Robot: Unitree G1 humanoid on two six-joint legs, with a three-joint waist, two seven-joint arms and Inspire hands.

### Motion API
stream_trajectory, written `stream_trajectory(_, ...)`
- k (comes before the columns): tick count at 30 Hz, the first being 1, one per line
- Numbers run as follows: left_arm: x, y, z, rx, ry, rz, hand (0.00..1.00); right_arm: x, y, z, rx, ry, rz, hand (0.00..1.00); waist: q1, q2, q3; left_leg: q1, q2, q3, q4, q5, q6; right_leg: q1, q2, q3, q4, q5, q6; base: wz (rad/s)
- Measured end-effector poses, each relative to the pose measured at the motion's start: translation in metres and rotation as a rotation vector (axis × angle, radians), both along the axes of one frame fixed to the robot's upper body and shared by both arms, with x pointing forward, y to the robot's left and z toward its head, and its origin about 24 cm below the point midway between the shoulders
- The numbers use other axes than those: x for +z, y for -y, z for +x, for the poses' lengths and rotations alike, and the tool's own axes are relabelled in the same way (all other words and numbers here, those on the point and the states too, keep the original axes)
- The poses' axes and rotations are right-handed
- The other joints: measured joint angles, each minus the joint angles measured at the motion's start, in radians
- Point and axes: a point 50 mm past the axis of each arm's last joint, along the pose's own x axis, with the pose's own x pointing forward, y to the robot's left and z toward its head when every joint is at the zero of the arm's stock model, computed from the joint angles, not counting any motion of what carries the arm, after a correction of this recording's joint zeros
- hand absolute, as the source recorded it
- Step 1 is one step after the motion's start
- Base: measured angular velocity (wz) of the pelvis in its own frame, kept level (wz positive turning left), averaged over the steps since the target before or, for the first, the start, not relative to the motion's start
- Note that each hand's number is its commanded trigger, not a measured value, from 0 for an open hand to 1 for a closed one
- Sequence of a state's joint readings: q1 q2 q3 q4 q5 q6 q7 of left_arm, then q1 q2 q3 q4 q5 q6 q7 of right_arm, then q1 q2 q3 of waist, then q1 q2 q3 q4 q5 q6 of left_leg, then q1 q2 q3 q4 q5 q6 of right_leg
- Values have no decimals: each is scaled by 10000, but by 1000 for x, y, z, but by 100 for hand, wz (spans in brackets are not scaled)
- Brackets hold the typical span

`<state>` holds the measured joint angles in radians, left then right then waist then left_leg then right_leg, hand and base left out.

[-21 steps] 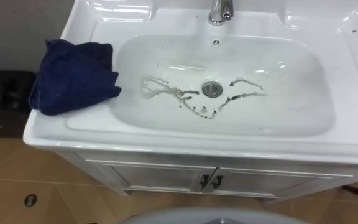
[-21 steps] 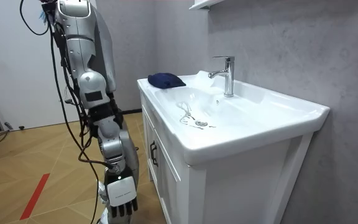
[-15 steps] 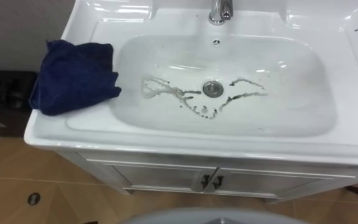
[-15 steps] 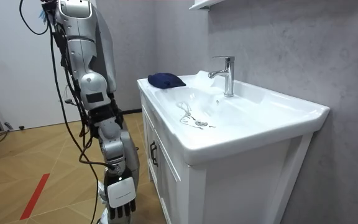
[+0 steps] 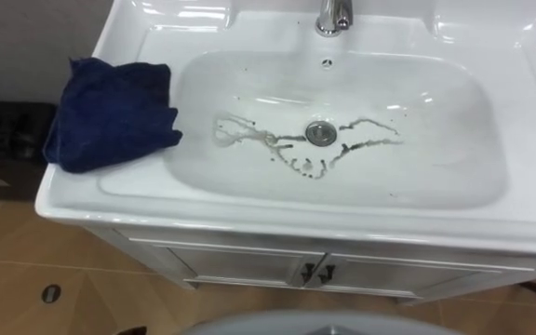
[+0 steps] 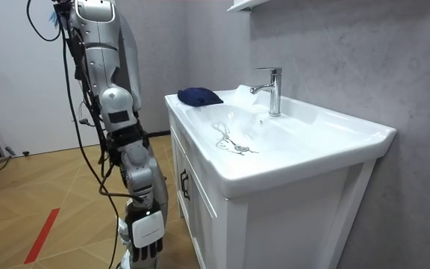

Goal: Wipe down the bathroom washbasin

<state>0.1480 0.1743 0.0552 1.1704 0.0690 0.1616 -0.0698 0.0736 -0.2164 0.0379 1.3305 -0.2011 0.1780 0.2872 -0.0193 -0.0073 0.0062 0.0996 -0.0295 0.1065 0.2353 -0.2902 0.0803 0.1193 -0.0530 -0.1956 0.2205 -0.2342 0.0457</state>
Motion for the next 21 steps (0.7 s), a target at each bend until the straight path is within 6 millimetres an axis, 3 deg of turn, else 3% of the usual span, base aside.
stream_trajectory(4,0,-2,-9,359,-144,168,0,-2,-6,-9,-150,-465,105,0,-1,-60,21,168,-11,-217,-9,-3,-4,240,2,-150,-24,0,1,16)
stream_trajectory(7,0,-4,-13,1563,4,192,0,-2,-8,-12,-204,-773,87,0,90,-55,24,148,-11,-308,-19,-14,-19,252,-3,-291,-11,0,1,7)
stream_trajectory(11,3,-12,-17,3674,413,713,0,-2,-6,-13,-233,-817,-12,0,555,14,12,137,-13,-358,38,-18,-27,248,9,-308,-13,0,0,3)
stream_trajectory(16,12,-36,-7,5224,1347,2051,0,0,-1,-10,-386,-646,-178,0,899,201,-36,85,-40,-636,35,-15,-40,290,0,-550,2,-1,0,14)
stream_trajectory(21,41,-70,24,6697,3629,4322,0,2,7,-12,-594,-361,-500,0,1253,393,-43,59,-51,-898,37,19,-88,345,14,-577,-2,-7,-9,15)
